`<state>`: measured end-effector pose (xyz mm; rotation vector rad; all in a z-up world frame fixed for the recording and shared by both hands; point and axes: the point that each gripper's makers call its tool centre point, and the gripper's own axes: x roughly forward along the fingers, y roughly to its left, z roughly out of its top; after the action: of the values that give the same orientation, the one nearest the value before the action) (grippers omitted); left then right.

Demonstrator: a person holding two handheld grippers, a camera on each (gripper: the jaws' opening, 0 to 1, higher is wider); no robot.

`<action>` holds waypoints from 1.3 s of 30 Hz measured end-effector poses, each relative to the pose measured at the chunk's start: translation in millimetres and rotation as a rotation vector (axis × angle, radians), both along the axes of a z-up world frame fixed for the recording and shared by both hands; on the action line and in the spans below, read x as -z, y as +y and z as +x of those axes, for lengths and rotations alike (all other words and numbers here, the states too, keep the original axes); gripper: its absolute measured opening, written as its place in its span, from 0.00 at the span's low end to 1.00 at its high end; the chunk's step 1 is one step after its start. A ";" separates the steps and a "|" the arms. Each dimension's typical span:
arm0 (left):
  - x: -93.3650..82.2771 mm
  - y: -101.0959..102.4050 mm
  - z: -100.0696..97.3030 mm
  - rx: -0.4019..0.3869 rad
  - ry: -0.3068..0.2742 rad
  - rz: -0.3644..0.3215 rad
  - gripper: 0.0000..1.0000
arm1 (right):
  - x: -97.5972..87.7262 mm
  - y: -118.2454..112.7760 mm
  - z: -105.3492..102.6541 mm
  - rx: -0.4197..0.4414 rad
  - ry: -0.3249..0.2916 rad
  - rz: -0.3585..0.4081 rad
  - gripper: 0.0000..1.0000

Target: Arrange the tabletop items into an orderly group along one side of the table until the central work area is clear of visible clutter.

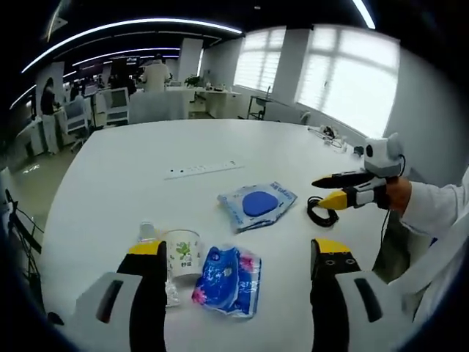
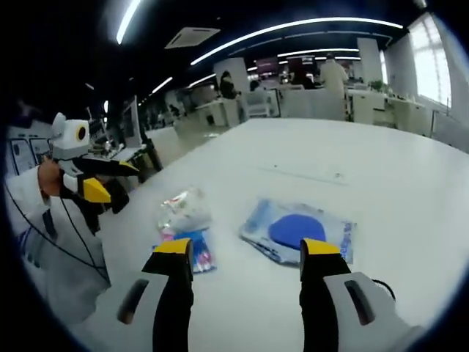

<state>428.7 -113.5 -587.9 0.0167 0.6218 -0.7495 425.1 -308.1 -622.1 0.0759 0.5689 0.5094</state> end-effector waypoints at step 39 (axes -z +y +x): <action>50.4 65.4 -34.1 -0.163 0.106 -0.017 0.81 | 56.4 96.2 -0.3 -0.285 0.099 -0.088 0.54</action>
<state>394.7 -48.1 -638.4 -0.0891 0.7087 -0.6003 424.7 -211.8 -678.5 -0.0650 0.7030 0.7593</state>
